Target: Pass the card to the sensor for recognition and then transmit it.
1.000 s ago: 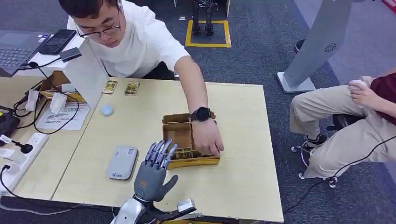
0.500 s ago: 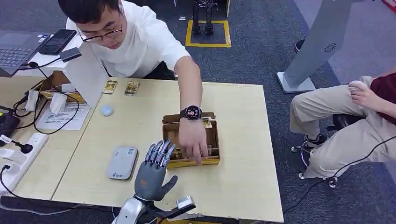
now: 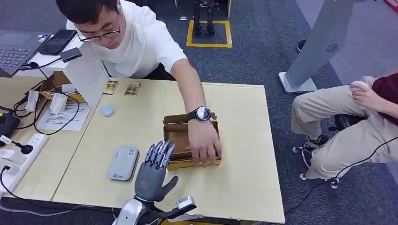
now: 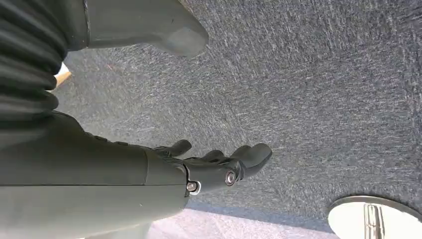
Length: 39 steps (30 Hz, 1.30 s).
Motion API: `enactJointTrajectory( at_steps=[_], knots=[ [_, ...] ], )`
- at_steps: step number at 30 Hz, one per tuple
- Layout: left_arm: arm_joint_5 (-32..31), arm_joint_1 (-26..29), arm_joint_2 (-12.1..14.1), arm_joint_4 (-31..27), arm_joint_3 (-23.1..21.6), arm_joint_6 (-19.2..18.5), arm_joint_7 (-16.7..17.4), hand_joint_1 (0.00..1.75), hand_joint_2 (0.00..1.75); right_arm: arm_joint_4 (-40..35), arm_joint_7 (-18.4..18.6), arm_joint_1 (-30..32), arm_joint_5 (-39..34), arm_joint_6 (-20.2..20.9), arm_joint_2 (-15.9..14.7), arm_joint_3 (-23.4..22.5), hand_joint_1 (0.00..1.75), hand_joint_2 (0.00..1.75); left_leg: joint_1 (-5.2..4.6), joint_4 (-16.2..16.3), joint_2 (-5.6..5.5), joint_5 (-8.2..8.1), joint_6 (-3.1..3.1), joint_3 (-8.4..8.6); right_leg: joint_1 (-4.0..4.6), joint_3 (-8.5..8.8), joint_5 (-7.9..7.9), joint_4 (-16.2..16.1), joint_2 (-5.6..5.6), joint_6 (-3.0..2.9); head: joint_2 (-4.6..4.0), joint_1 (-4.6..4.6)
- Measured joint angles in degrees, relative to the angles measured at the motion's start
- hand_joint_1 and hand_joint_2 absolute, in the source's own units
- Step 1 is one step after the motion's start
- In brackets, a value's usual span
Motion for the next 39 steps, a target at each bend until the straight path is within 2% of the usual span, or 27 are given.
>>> enactJointTrajectory(
  at_steps=[39],
  knots=[
    [-0.52,-0.11,0.26,0.11,-0.15,0.02,1.16,0.0,1.75,0.0,0.66,-0.33,-0.81,0.0,0.0,1.18,0.0,1.75,0.0,0.0,0.0,0.0,0.0,0.0,0.0,0.0,0.0,0.0,0.0,0.0,0.0,0.0]
  ],
)
